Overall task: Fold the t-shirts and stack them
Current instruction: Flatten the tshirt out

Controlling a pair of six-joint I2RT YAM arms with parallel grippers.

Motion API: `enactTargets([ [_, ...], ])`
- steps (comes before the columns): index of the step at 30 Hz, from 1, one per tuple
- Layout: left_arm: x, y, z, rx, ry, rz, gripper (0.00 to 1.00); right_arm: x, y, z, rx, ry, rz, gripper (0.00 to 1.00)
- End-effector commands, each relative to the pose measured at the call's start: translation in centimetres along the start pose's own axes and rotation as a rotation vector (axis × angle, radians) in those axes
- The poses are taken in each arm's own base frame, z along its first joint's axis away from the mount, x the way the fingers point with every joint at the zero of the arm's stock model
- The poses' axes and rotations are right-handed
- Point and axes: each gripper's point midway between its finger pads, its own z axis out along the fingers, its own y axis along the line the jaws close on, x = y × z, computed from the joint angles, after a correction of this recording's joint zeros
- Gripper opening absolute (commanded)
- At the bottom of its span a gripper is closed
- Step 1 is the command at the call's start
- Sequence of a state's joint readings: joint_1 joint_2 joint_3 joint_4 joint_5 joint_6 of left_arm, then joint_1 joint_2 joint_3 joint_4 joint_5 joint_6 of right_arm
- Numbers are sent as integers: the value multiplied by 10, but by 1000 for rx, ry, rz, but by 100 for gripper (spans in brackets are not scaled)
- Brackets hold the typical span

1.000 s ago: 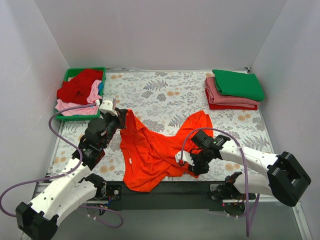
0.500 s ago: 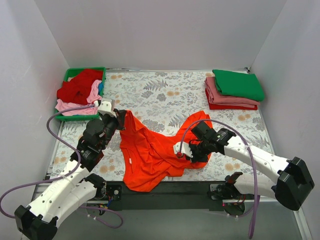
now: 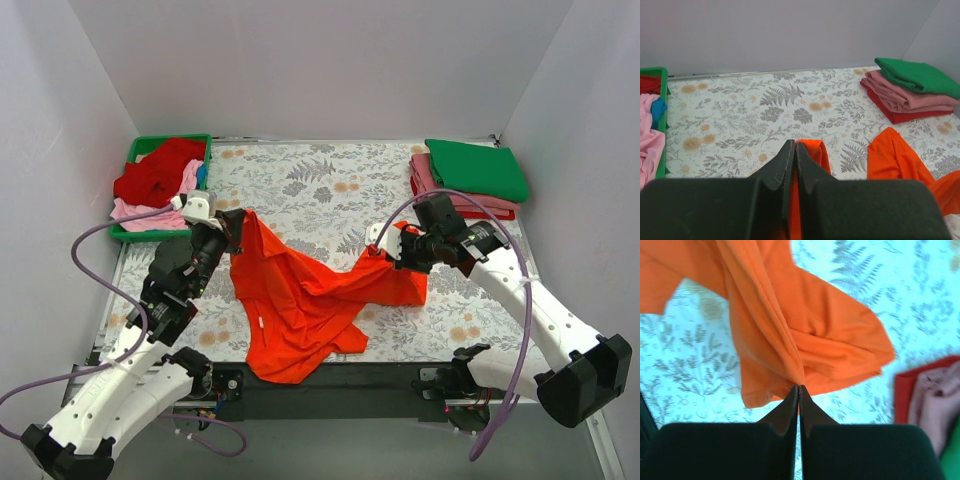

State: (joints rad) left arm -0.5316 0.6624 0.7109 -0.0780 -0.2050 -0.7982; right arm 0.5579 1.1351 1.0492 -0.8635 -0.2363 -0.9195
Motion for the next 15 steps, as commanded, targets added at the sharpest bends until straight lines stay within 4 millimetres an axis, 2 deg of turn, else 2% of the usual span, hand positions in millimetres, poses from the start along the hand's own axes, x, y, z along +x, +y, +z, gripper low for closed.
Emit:
enactTargets([
  [1,-41,-1,-9,1,-90,8,0,-1,-33,-21,108,29,-10,1],
  [4,-64,-2,-15,3,-136,9,0,-5,-57,-37,185,41,-18,1],
  [5,-78,-3,-18,4,-165,6,0,-10,-66,-45,215,38,-31,1],
  [7,-93,-4,-23,6,-193,7,0,-8,-77,-53,258,75,-57,1],
  [10,-123,-8,-32,19,-255,-4,0,-16,-103,-79,354,103,-109,1],
  [11,-137,-10,-37,28,-287,-11,0,-26,-113,-93,396,86,-136,1],
  [14,-161,-14,-49,52,-344,-25,0,-43,-129,-120,475,49,-154,1],
  [15,-176,-18,-56,69,-378,-30,0,-55,-137,-139,527,20,-162,1],
])
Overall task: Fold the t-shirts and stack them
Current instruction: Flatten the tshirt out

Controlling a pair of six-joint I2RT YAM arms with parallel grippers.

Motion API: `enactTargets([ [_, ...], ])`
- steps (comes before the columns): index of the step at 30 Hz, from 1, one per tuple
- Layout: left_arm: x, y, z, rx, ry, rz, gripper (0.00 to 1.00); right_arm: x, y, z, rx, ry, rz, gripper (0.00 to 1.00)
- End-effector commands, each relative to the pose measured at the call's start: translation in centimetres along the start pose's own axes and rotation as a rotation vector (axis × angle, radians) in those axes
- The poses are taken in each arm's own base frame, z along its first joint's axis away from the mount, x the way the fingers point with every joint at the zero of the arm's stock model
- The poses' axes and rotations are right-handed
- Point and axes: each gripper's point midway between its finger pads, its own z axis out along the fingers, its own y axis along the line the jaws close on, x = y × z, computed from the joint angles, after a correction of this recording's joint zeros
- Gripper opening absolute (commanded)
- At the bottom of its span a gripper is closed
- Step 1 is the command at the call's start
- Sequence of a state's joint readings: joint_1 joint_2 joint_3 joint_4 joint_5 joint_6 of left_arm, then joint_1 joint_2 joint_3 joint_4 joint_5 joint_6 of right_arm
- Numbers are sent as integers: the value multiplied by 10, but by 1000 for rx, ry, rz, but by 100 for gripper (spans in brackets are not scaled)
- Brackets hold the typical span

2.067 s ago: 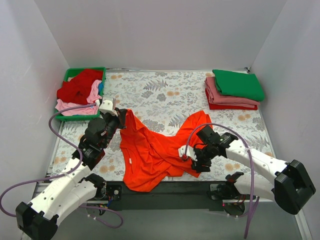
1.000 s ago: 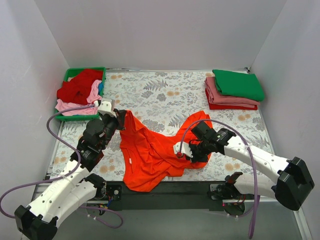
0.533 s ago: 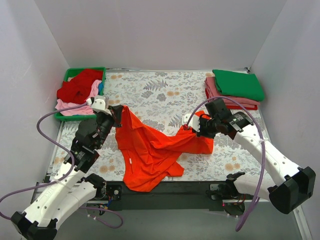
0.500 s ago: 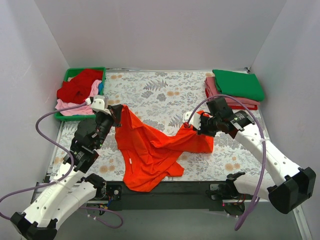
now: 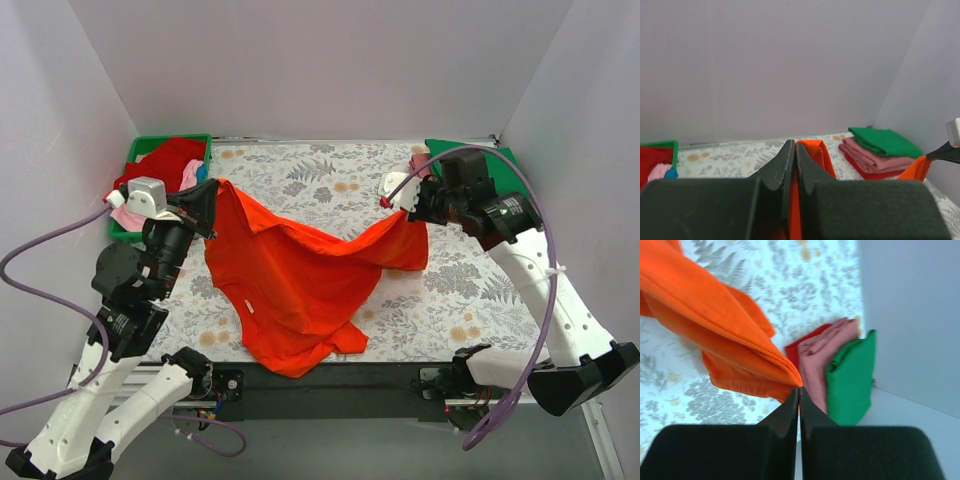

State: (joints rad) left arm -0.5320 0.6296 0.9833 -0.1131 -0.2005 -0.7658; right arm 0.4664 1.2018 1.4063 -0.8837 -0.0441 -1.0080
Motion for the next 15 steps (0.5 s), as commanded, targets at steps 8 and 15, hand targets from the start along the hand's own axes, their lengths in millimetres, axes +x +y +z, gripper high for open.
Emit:
enactTargets([
  [8,-131,-26,-39,132,-282,-38,0,-69,-103,-136,420,-195,-103,1],
  [15,-189,-51,-73,280,-401,-57,0,-100,-114,-225,593,-359,-130,1],
])
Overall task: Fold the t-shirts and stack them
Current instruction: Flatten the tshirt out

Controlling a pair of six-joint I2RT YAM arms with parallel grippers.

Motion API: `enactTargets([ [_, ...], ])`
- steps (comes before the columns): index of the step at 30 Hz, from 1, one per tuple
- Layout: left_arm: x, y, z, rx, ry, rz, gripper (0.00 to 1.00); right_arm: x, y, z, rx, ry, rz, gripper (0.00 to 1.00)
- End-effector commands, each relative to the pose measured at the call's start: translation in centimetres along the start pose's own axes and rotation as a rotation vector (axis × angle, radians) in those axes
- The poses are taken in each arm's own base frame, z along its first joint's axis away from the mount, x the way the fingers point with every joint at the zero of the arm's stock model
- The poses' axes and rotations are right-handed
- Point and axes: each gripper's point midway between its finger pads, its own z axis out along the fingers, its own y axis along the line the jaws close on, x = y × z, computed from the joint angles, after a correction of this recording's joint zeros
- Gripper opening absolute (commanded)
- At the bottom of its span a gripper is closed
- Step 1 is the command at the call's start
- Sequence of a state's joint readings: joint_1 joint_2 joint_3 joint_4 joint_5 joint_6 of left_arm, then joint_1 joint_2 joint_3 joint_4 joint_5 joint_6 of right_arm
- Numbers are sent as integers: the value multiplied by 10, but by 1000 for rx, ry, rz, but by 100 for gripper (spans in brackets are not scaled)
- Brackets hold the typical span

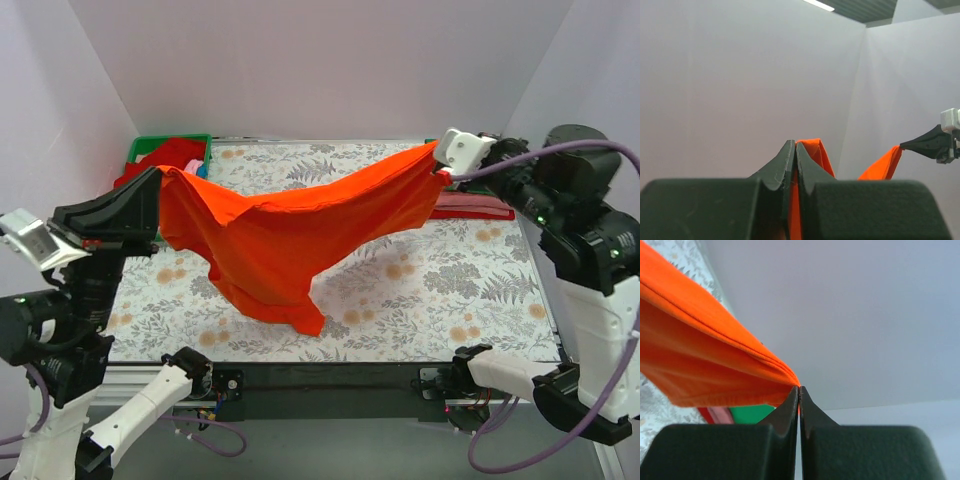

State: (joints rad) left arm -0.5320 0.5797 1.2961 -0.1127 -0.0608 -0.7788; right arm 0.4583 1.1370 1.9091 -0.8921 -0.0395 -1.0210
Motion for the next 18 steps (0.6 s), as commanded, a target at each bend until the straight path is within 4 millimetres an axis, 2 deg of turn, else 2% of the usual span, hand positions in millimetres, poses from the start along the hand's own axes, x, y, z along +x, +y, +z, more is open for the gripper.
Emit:
enactTargets([
  [1,-34,-24,-2,116,-63,-6,0,-31,-35,-43,127,-104,-56,1],
  [2,-50,-32,-3,155,-87,-4,0,-40,-44,-55,158,-133,-49,1],
  [4,-53,-41,1,200,-79,-10,0,-52,-53,-69,185,-181,-43,1],
  [5,-68,-47,-1,221,-107,-15,0,-61,-62,-81,218,-210,-41,1],
  [8,-79,-63,5,302,-114,-32,0,-74,-74,-96,256,-255,-42,1],
  [9,-97,-71,1,337,-147,-32,0,-81,-81,-107,280,-283,-49,1],
  [11,-114,-81,5,385,-175,-44,0,-92,-88,-120,306,-325,-46,1],
  [14,-118,-95,12,459,-171,-62,0,-110,-91,-129,303,-406,-44,1],
  [15,-125,-98,12,477,-187,-63,0,-110,-93,-131,313,-405,-32,1],
  [17,-123,-99,18,480,-187,-67,0,-118,-95,-136,325,-443,-43,1],
  [18,-119,-97,21,469,-182,-61,0,-115,-96,-134,333,-430,-36,1],
])
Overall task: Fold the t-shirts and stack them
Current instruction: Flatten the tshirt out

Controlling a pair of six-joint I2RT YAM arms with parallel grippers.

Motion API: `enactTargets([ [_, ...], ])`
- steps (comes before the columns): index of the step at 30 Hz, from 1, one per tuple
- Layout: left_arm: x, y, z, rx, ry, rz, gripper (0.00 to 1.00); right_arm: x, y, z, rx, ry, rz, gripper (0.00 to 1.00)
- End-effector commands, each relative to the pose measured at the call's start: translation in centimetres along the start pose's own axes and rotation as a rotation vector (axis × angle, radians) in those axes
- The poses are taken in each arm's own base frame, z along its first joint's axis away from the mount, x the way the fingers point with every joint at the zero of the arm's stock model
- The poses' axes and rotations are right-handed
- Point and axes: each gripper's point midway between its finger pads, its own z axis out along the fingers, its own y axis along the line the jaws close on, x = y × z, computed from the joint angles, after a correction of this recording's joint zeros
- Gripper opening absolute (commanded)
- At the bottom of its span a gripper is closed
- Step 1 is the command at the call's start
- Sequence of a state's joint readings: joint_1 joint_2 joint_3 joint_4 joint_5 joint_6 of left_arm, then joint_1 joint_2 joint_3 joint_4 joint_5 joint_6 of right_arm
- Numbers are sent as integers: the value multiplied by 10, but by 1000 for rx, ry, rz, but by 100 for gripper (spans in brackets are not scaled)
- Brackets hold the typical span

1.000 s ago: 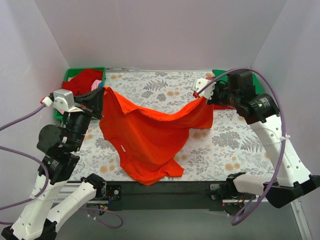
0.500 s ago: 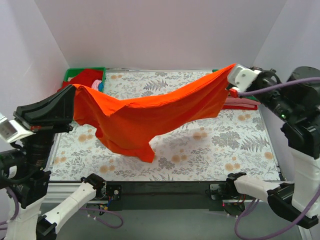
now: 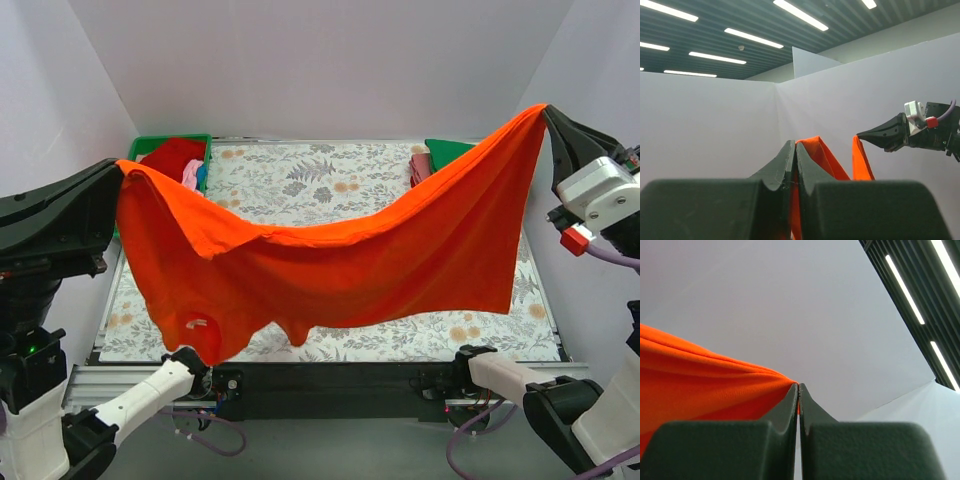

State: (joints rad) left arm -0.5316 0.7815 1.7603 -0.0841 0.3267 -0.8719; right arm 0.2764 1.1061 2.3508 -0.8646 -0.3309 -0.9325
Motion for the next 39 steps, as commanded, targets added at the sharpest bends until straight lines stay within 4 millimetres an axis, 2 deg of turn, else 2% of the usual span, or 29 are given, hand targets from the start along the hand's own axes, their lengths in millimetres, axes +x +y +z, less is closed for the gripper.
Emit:
enactTargets([
  [1,18,7,12,-2,30,-13,0,0,6,18,-23,-56,38,1],
  [3,32,19,11,-50,55,5,0,14,10,26,-21,-25,48,1],
  [4,50,29,10,-87,89,3,0,35,25,37,-61,21,73,1],
  [7,86,57,-2,-221,154,22,0,72,55,54,-126,92,114,1],
  [8,129,83,-16,-341,227,19,0,98,82,63,-190,139,153,1],
  [9,139,92,-23,-391,228,36,0,108,94,69,-217,142,168,1],
  [10,158,101,-36,-435,255,50,0,119,108,74,-245,156,193,1],
  [11,200,118,-56,-517,312,59,0,144,140,81,-314,194,249,1],
  [13,250,129,-79,-557,398,72,0,167,167,91,-359,214,291,1],
  [14,272,133,-89,-576,431,74,0,185,187,98,-401,239,324,1],
  [15,309,142,-111,-597,486,75,0,204,217,101,-461,261,370,1],
  [16,328,148,-121,-605,513,65,0,212,224,110,-462,252,377,1],
  [17,347,175,-137,-671,517,50,0,230,244,120,-496,265,407,1],
  [18,379,176,-154,-627,579,-21,0,245,261,125,-518,287,438,1],
  [19,393,190,-168,-646,598,-54,0,256,266,135,-510,293,447,1],
  [20,413,226,-192,-711,620,-67,0,283,290,145,-545,343,480,1],
  [21,428,236,-206,-740,626,-134,0,296,298,152,-545,363,497,1],
  [22,441,243,-213,-729,646,-160,0,318,318,163,-562,389,514,1],
  [23,452,260,-223,-752,657,-166,0,331,327,167,-565,410,520,1],
  [24,478,277,-233,-775,706,-205,0,342,337,171,-568,430,538,1],
  [25,496,282,-241,-772,747,-237,0,361,353,177,-587,461,555,1],
  [26,507,291,-246,-784,772,-252,0,373,359,180,-580,486,554,1],
  [27,530,298,-263,-806,823,-280,0,381,362,184,-575,504,555,1],
  [28,532,307,-258,-806,816,-276,0,394,372,189,-578,531,568,1],
  [30,542,315,-261,-818,831,-283,0,409,375,194,-558,570,564,1],
  [31,551,318,-266,-821,849,-294,0,419,384,194,-560,595,576,1],
  [32,553,322,-261,-814,850,-295,0,423,378,199,-532,609,565,1],
  [35,562,328,-258,-803,867,-314,0,437,377,203,-490,647,559,1],
  [39,564,327,-258,-783,886,-314,0,433,377,204,-497,631,568,1],
])
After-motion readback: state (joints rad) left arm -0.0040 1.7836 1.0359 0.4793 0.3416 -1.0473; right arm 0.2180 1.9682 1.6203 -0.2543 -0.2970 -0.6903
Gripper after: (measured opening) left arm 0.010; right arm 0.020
